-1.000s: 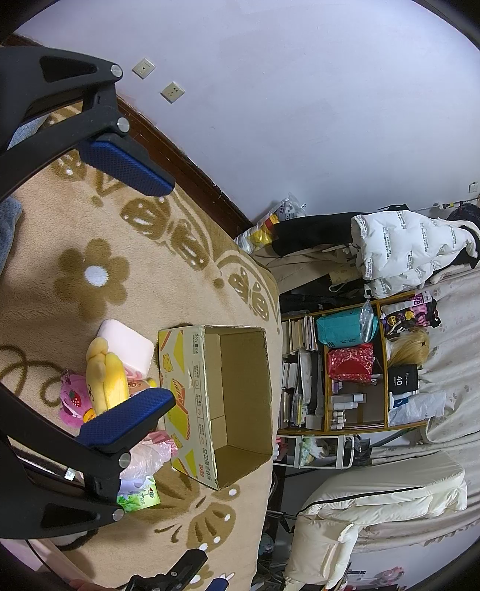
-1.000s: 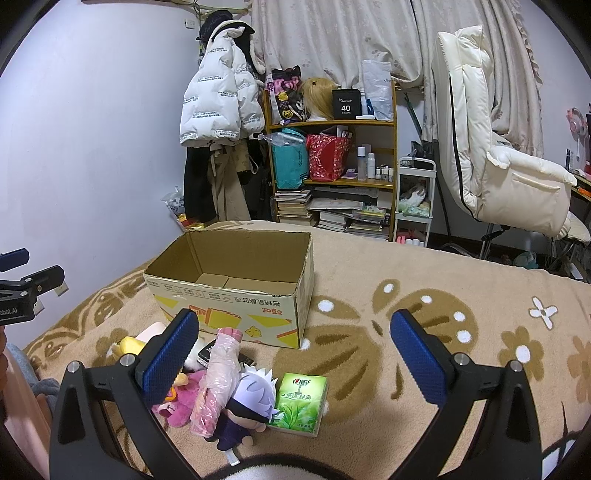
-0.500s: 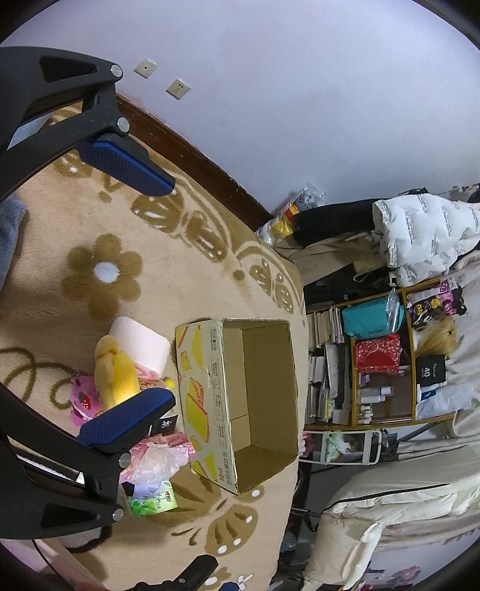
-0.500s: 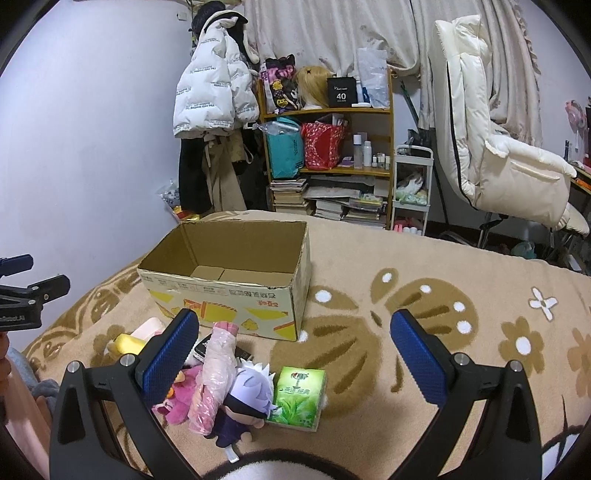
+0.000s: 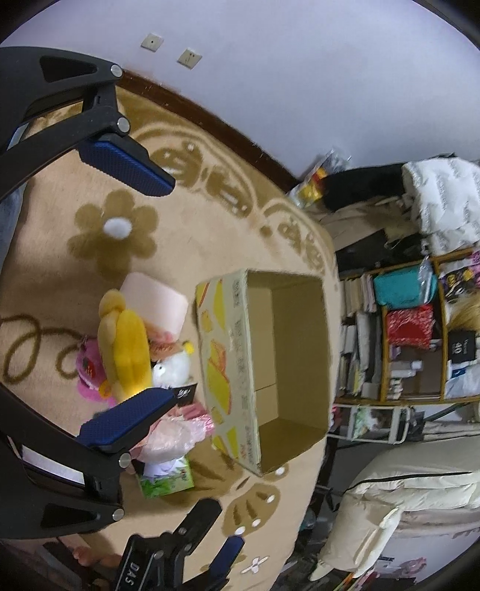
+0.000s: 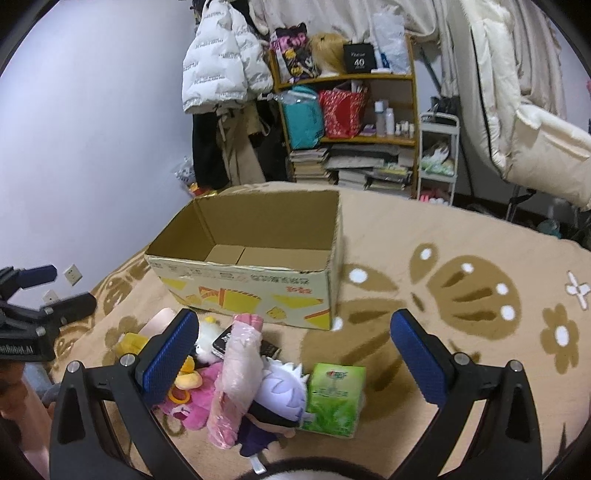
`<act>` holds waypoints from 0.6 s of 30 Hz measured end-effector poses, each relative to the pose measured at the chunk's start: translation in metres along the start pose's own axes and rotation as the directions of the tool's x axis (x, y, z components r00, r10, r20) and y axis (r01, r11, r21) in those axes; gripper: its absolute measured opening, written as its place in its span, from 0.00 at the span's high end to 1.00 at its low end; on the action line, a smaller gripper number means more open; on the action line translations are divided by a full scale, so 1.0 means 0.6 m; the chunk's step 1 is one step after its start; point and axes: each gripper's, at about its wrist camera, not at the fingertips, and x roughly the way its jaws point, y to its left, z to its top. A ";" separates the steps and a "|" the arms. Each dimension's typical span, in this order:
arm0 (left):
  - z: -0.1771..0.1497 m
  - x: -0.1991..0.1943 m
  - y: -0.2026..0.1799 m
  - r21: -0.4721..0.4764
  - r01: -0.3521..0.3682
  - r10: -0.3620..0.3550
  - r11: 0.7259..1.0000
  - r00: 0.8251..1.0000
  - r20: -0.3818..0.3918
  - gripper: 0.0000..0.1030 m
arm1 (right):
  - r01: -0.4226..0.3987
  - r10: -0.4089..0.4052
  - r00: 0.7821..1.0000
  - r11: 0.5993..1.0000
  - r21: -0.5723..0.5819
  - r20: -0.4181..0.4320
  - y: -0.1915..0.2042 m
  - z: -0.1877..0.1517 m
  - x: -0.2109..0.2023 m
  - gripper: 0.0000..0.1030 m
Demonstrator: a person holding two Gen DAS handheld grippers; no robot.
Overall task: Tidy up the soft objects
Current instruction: 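Grasp the yellow plush with the left gripper while the right grasps the pink wrapped roll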
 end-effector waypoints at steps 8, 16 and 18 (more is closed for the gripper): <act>-0.004 0.040 -0.022 -0.006 0.068 -0.069 0.998 0.994 -0.083 0.00 | -0.053 0.055 0.997 0.998 0.036 -0.061 0.004 0.001 0.051 0.00; -0.012 0.075 -0.043 0.020 0.107 -0.103 0.994 0.983 -0.152 0.00 | -0.087 0.092 0.988 0.995 0.048 -0.122 0.001 -0.009 0.091 0.00; -0.013 0.083 -0.046 0.023 0.115 -0.109 0.993 0.979 -0.174 0.00 | -0.098 0.104 0.986 0.994 0.053 -0.134 0.001 -0.010 0.100 0.00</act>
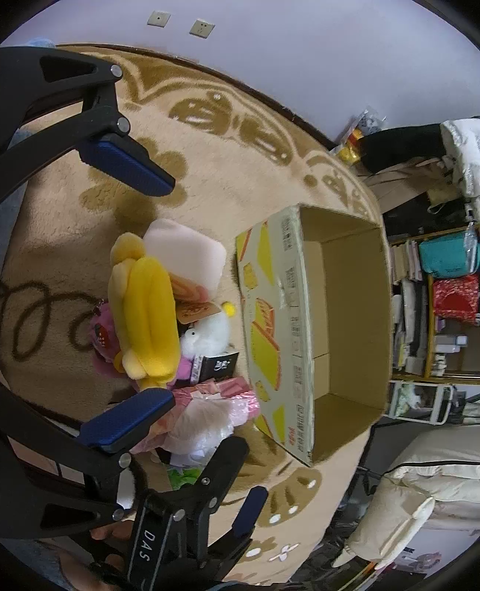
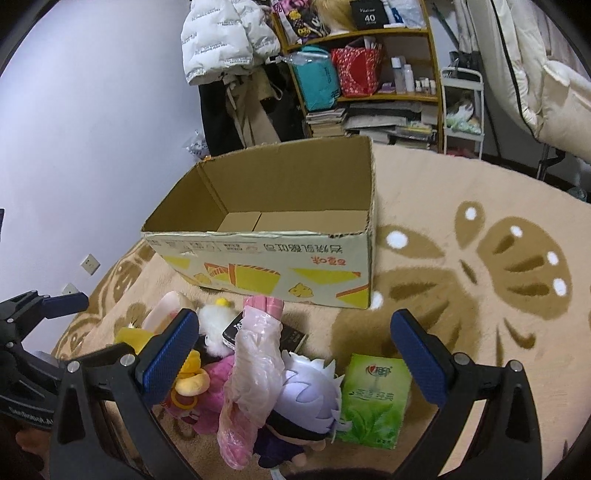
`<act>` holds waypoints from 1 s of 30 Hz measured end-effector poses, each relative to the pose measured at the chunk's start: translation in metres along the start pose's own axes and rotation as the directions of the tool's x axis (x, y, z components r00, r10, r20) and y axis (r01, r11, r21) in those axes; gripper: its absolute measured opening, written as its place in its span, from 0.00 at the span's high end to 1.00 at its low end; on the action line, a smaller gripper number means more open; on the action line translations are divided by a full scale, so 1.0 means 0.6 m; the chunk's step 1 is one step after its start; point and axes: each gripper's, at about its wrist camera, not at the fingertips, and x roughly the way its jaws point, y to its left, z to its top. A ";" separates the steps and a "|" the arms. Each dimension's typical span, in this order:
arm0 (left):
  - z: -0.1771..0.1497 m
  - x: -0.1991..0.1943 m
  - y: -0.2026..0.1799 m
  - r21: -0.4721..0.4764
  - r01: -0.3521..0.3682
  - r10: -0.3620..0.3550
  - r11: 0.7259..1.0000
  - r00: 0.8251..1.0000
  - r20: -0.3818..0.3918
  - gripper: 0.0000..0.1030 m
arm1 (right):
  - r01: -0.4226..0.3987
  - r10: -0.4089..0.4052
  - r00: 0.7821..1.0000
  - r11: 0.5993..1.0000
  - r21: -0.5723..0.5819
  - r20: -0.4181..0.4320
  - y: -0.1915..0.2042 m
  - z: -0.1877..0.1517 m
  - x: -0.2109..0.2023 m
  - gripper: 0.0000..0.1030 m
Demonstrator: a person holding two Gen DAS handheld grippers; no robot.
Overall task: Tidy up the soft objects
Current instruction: 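Grasp the yellow plush with the left gripper while the right grasps the pink wrapped roll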
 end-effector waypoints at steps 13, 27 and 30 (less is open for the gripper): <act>-0.003 0.056 -0.010 0.003 0.031 -0.030 1.000 0.992 -0.120 0.00 | -0.087 0.089 0.989 0.996 0.024 -0.117 0.002 -0.005 0.063 0.32; -0.008 0.087 -0.014 -0.058 0.107 -0.116 0.993 0.977 -0.181 0.19 | -0.123 0.126 0.972 0.992 0.025 -0.200 0.020 -0.021 0.105 0.74; -0.009 0.086 -0.012 -0.073 0.112 -0.123 0.991 0.977 -0.172 0.22 | -0.109 0.113 0.976 0.994 0.033 -0.187 0.016 -0.020 0.100 0.76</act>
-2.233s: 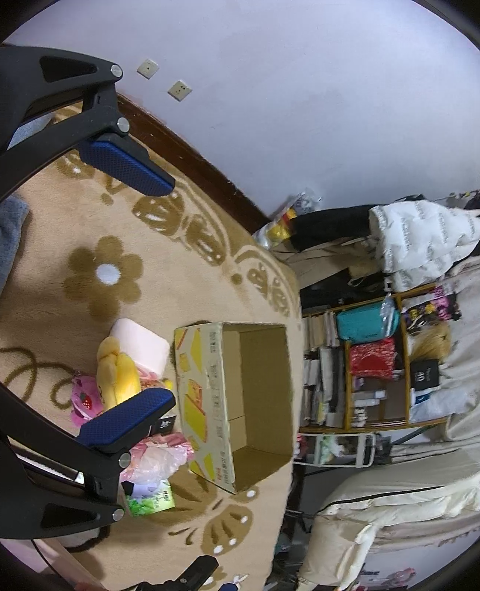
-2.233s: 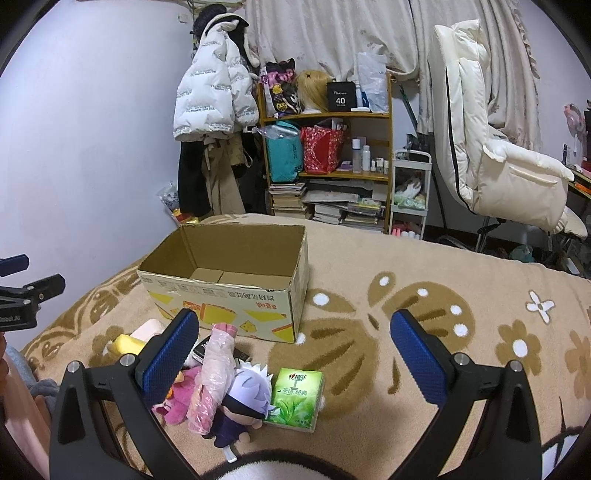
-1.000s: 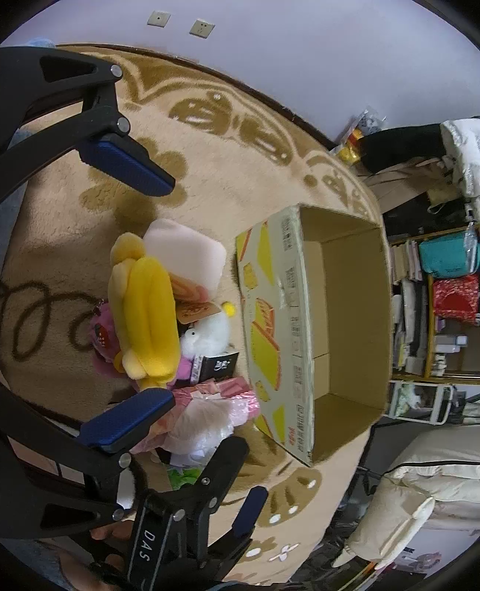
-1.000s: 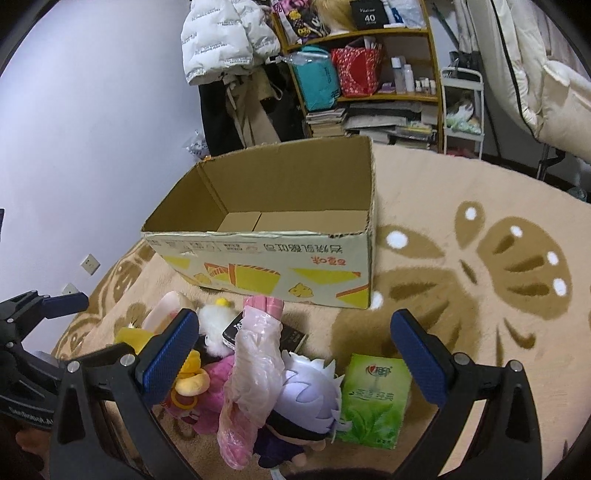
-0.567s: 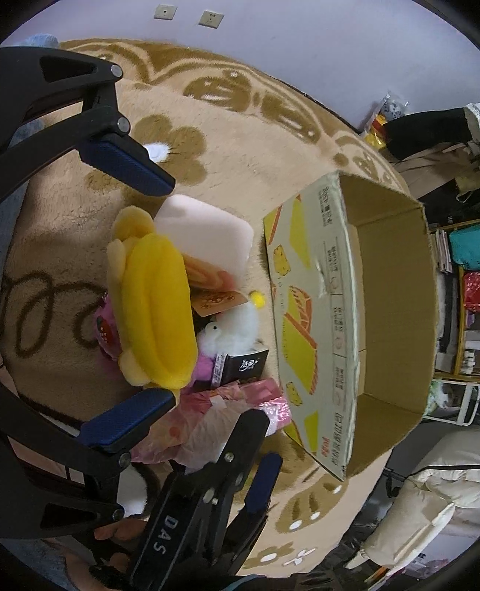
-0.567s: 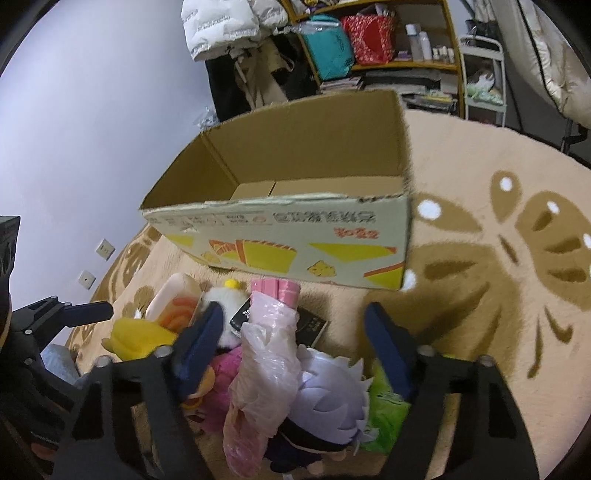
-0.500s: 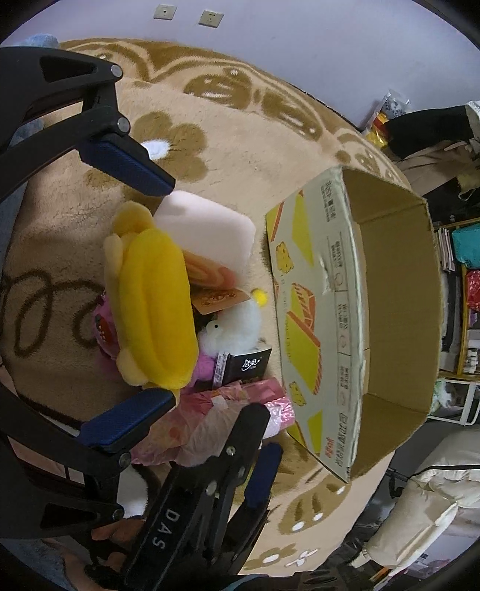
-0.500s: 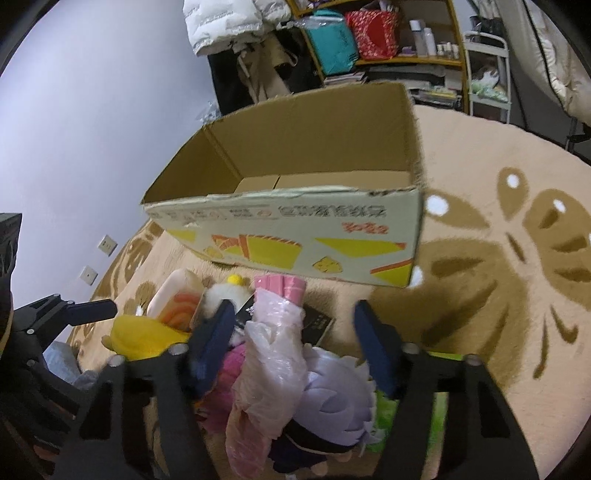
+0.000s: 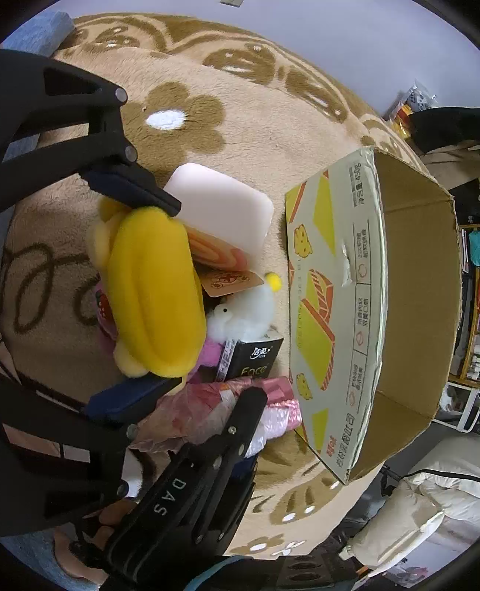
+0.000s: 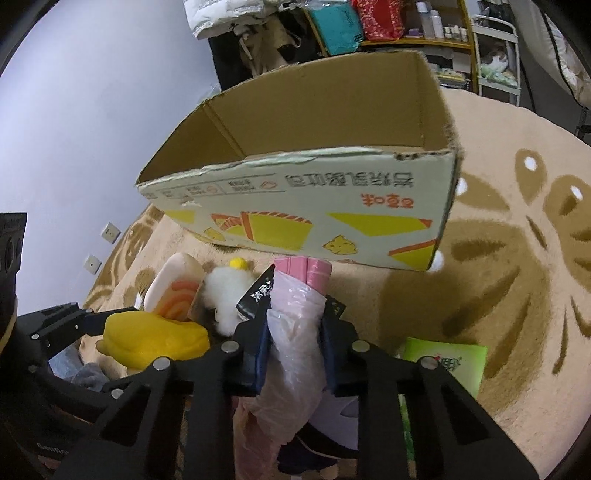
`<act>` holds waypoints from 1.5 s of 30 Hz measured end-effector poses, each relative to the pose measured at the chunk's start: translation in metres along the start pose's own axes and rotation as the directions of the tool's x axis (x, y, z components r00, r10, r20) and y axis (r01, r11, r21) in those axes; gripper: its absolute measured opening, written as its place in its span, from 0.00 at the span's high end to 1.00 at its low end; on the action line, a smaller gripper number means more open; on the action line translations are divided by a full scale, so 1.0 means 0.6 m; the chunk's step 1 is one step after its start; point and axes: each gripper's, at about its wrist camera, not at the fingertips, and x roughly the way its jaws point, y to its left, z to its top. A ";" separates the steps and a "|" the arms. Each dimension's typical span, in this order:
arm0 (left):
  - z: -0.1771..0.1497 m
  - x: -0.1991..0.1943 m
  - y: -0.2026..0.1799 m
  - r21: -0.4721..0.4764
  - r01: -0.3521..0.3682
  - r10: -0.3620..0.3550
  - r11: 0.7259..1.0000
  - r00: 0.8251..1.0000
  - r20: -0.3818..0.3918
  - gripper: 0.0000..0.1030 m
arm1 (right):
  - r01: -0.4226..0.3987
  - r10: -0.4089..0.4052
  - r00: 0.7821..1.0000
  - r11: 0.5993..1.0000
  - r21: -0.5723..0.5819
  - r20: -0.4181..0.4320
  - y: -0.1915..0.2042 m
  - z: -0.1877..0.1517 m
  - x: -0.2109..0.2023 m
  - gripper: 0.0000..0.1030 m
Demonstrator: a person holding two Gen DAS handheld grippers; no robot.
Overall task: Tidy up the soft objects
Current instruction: 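Grasp the yellow plush with the left gripper while the right grasps the pink wrapped roll, then carry both items over the box and open both grippers to drop them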
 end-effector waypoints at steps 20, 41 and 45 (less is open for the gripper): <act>-0.005 -0.063 0.000 -0.008 -0.043 0.044 0.999 0.986 0.159 0.25 | 0.089 -0.092 0.978 0.996 0.023 0.190 0.010 0.001 -0.119 0.79; 0.031 -0.177 0.021 -0.023 -0.153 0.147 0.988 0.880 0.452 0.25 | 0.128 -0.108 0.918 0.991 -0.028 0.381 0.051 0.057 -0.227 0.82; 0.059 -0.186 0.026 -0.035 -0.172 0.166 0.985 0.852 0.496 0.25 | 0.144 -0.110 0.907 0.988 -0.054 0.408 0.062 0.077 -0.239 0.82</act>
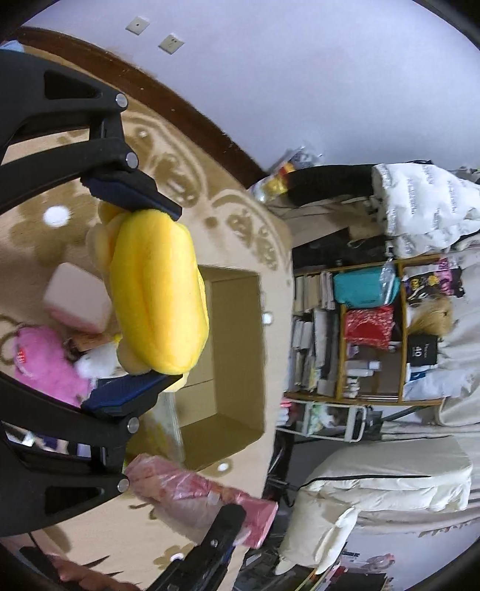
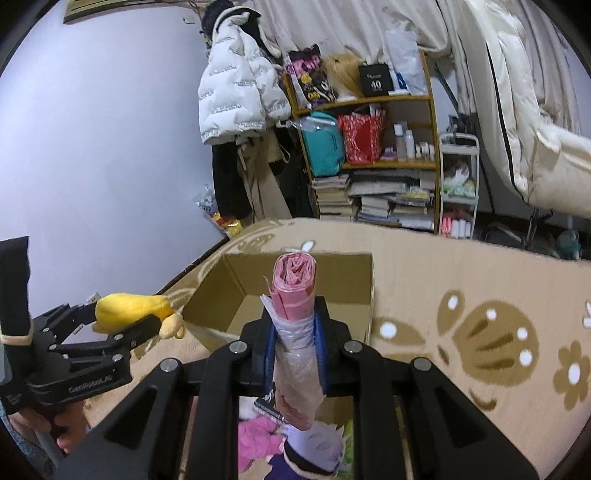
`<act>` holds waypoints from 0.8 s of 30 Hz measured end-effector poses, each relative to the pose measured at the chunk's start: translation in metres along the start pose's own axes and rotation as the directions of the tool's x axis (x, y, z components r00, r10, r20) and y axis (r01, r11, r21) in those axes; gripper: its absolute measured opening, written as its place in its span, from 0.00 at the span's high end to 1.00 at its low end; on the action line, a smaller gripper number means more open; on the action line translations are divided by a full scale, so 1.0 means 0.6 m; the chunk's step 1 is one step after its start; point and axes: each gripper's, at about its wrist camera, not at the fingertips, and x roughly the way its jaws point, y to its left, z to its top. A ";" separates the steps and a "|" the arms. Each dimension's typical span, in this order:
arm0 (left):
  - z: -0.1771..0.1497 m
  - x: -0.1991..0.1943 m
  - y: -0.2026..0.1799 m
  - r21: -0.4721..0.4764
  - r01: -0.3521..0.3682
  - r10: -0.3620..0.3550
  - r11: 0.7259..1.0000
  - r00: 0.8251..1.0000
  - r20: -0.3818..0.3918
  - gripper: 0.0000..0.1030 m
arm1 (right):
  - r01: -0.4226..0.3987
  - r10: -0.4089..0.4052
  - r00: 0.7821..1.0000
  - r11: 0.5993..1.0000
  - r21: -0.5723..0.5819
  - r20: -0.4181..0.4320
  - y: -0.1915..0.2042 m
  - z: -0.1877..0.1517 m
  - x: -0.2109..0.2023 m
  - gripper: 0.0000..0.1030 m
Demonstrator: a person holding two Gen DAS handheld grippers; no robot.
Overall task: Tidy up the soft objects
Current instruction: 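Carry both items over the box and open both grippers to drop them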
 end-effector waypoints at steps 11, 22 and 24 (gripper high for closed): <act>0.062 0.053 0.007 0.016 -0.037 0.036 0.999 0.998 0.060 0.25 | 0.003 -0.003 0.997 1.000 -0.009 0.077 -0.002 0.074 0.015 0.82; 0.086 0.107 0.003 0.005 -0.014 0.014 1.000 0.999 0.047 0.24 | 0.019 -0.018 0.999 0.999 -0.040 0.029 -0.015 0.081 0.081 0.82; 0.081 0.115 -0.002 0.013 -0.002 0.001 1.000 0.999 0.041 0.23 | 0.029 -0.028 1.000 0.998 -0.047 0.011 -0.014 0.072 0.094 0.82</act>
